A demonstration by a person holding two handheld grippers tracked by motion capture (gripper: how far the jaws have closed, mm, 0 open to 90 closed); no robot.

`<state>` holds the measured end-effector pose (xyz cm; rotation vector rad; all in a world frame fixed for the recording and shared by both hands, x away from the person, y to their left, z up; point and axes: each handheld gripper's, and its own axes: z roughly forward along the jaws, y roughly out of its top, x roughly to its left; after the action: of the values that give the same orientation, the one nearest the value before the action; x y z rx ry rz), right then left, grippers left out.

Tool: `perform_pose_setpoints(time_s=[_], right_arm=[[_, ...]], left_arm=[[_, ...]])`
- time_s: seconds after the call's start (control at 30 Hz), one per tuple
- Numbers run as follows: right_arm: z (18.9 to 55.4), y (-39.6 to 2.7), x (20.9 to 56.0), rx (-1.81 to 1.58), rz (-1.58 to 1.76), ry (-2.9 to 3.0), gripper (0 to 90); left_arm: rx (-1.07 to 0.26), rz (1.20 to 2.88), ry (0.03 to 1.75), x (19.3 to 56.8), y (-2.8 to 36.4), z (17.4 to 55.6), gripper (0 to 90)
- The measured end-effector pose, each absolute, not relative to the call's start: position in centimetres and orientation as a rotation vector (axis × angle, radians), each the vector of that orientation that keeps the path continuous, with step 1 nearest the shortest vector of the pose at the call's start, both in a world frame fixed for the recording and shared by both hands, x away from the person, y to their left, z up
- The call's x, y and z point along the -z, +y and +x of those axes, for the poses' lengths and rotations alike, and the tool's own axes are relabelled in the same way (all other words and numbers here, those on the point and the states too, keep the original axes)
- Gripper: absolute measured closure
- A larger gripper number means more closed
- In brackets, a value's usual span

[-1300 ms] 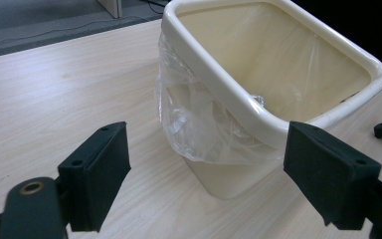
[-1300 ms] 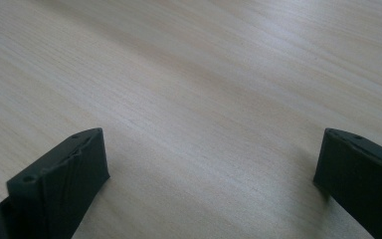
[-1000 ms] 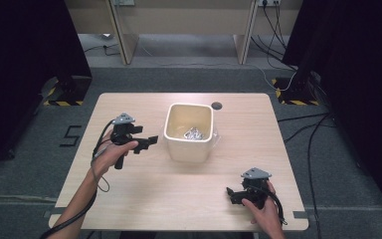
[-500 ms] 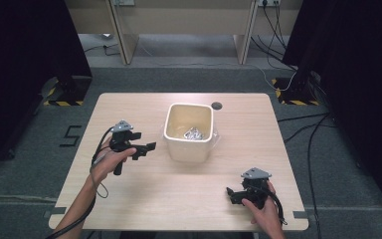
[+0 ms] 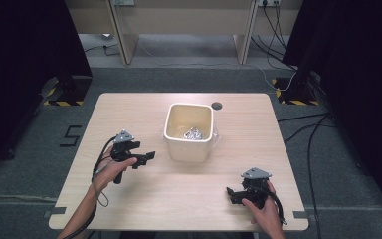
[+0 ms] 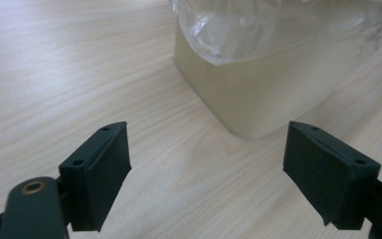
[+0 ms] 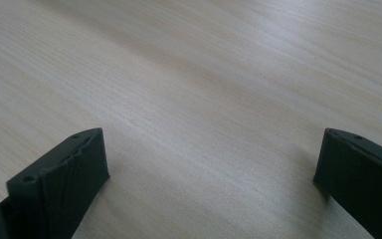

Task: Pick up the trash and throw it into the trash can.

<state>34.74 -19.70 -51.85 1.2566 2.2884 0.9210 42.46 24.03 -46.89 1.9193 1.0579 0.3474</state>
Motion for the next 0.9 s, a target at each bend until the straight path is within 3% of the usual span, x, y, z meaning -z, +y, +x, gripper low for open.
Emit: perform_pose_setpoints(time_s=[0.9], right_arm=[[34.7,-19.7,51.9,-0.921,1.256,2.288,0.4]], left_arm=[[-0.368,1.993,1.063,50.6,23.8,40.2,17.8]])
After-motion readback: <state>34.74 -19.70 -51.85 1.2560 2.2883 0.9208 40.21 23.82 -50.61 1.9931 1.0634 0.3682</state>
